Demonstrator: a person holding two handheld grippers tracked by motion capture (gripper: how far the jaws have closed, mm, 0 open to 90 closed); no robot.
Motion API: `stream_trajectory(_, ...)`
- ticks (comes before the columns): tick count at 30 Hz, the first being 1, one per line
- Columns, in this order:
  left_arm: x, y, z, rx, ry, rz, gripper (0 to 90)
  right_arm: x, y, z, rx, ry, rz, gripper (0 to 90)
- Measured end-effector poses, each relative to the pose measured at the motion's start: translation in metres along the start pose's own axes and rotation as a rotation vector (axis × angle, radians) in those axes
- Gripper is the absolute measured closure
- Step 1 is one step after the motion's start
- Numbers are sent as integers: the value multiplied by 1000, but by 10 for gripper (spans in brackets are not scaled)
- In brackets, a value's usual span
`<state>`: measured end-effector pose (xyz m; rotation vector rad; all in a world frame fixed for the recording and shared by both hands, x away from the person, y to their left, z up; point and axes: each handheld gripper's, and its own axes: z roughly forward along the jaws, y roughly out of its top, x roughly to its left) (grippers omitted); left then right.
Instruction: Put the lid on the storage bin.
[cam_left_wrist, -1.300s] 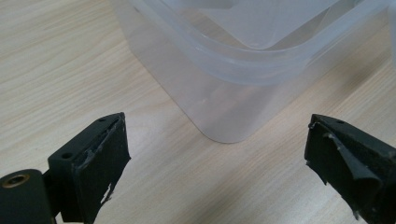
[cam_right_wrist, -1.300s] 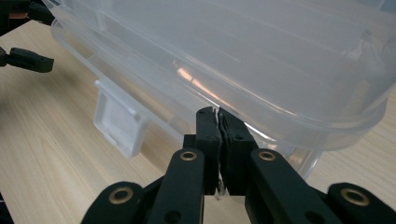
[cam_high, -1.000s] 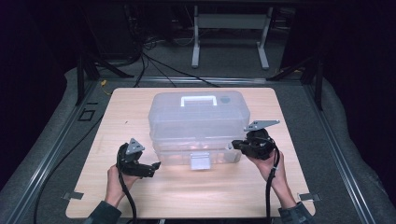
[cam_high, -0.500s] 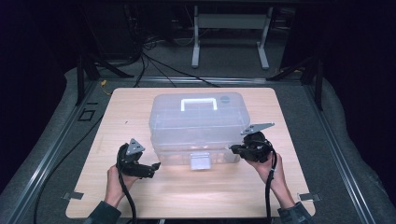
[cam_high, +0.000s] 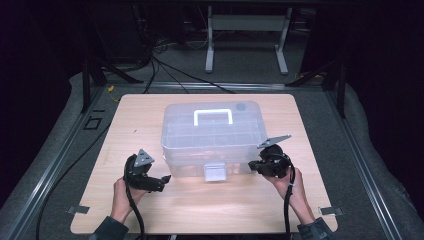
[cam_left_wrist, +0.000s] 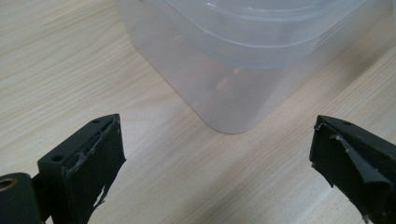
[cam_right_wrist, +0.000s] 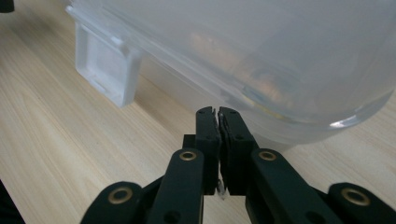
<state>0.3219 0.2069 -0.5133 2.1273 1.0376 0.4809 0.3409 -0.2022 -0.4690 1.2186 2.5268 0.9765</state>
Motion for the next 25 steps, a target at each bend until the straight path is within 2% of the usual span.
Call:
stream_trajectory(6,2,-3,-2,9,10,0,27,-6,-14,-3,18,-22,6,840)
stream_trajectory(7,3,-4,-1,13,10,2,24,-12,-24,-6,24,-55,18,817)
stream_trajectory(9,5,-5,-1,22,17,3,23,-15,-28,-8,24,-57,20,809)
stream_trajectory(11,6,-6,0,32,15,1,20,-29,-47,-12,23,-92,57,751)
stream_trajectory(12,6,-6,0,32,15,1,19,-29,-47,-12,23,-92,57,751)
stream_trajectory(13,7,-7,1,38,16,0,19,-32,-51,-12,26,-113,67,733)
stream_trajectory(14,7,-7,2,41,14,-8,14,-37,-58,-14,40,-151,85,691)
stream_trajectory(15,6,-7,2,43,13,1,11,-45,-67,-14,38,-157,111,618)
stream_trajectory(16,6,-6,2,40,14,0,11,-45,-67,-14,38,-157,111,618)
stream_trajectory(17,5,-6,2,42,14,6,11,-48,-70,-14,40,-153,120,581)
stream_trajectory(18,4,-5,3,45,11,10,10,-55,-77,-14,38,-180,138,487)
stream_trajectory(19,4,-5,4,49,9,15,9,-58,-79,-13,38,-183,147,420)
stream_trajectory(20,4,-5,4,49,9,15,7,-58,-79,-13,38,-183,147,420)
stream_trajectory(21,5,-5,5,55,10,15,6,-64,-83,-12,26,-168,169,289)
stream_trajectory(22,5,-6,6,59,10,12,6,-64,-83,-12,26,-168,169,289)
stream_trajectory(23,5,-6,6,58,11,12,5,-66,-84,-11,26,-212,180,212)
stream_trajectory(24,6,-6,6,57,10,11,5,-70,-86,-10,31,-217,194,160)
stream_trajectory(25,6,-6,6,57,12,12,4,-73,-87,-9,34,-214,206,150)
